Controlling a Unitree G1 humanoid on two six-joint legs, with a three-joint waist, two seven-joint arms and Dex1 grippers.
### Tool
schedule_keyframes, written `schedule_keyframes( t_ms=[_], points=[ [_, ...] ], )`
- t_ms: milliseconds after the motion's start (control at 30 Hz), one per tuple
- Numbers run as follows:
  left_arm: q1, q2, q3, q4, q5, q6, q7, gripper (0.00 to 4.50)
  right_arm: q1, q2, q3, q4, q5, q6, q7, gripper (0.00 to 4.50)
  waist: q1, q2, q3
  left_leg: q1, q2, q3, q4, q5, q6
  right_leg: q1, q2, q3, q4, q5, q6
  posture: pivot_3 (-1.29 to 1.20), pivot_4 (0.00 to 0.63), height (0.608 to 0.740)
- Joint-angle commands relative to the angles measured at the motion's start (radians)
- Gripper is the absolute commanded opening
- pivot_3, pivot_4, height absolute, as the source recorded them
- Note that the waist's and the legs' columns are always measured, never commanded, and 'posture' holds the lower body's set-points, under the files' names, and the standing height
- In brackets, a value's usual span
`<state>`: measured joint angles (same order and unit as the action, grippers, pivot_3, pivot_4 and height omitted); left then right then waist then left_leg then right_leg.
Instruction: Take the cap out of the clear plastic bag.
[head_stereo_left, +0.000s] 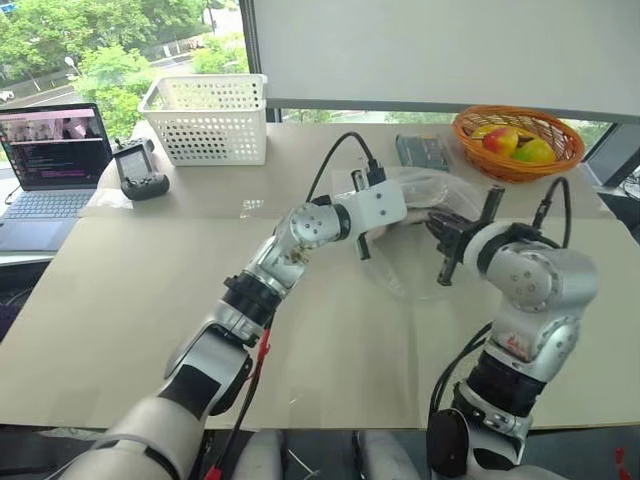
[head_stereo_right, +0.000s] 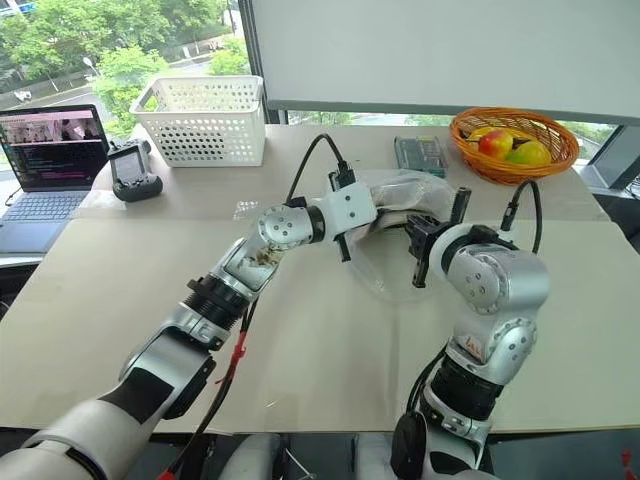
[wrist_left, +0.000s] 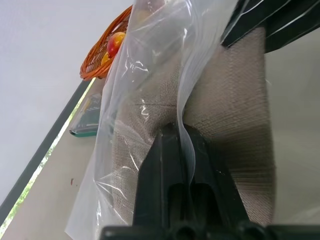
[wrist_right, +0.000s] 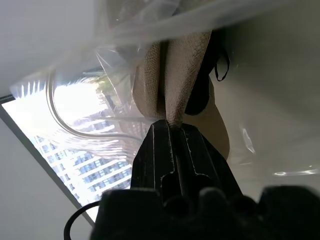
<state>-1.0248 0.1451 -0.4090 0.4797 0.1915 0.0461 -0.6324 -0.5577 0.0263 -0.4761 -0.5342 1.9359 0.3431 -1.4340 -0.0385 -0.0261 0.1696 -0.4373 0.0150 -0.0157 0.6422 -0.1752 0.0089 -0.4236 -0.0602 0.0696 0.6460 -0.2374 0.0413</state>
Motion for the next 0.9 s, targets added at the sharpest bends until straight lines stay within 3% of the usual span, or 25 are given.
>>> schedule_keyframes(
  t_ms=[33, 333, 767, 900],
  points=[
    [-0.042, -0.003, 0.017, 0.047, 0.020, -0.044, 0.020, 0.00, 0.046, -0.029, 0.011, -0.123, 0.036, 0.042, -0.083, 0.03, -0.002, 0.000, 0.000, 0.000, 0.000, 0.000, 0.000, 0.000, 0.000, 0.000, 0.000, 0.000, 0.000, 0.000, 0.000, 0.00, 0.150, 0.740],
    [-0.064, -0.004, 0.020, 0.126, 0.047, -0.128, 0.028, 0.00, 0.105, -0.106, -0.022, -0.169, 0.036, 0.047, -0.098, 0.03, -0.006, 0.000, 0.000, 0.001, 0.000, 0.000, 0.000, 0.000, 0.000, 0.000, 0.000, 0.001, 0.000, 0.000, 0.000, 0.00, 0.150, 0.740],
    [-0.071, -0.042, 0.009, 0.225, 0.069, -0.210, 0.042, 0.00, -0.031, -0.138, 0.357, -0.499, 0.036, -0.470, -0.180, 0.03, -0.006, 0.000, 0.000, 0.001, 0.000, 0.000, 0.000, 0.000, 0.000, 0.001, 0.001, 0.001, 0.000, 0.000, 0.000, 0.00, 0.150, 0.740],
    [-0.127, -0.037, 0.030, 0.317, 0.087, -0.258, 0.077, 0.00, 0.014, -0.194, 0.457, -0.513, 0.036, -0.429, -0.180, 0.03, -0.003, 0.000, 0.000, 0.000, -0.001, 0.000, 0.000, 0.000, 0.000, 0.001, 0.000, 0.000, -0.001, 0.000, 0.000, 0.00, 0.150, 0.740]
  ],
)
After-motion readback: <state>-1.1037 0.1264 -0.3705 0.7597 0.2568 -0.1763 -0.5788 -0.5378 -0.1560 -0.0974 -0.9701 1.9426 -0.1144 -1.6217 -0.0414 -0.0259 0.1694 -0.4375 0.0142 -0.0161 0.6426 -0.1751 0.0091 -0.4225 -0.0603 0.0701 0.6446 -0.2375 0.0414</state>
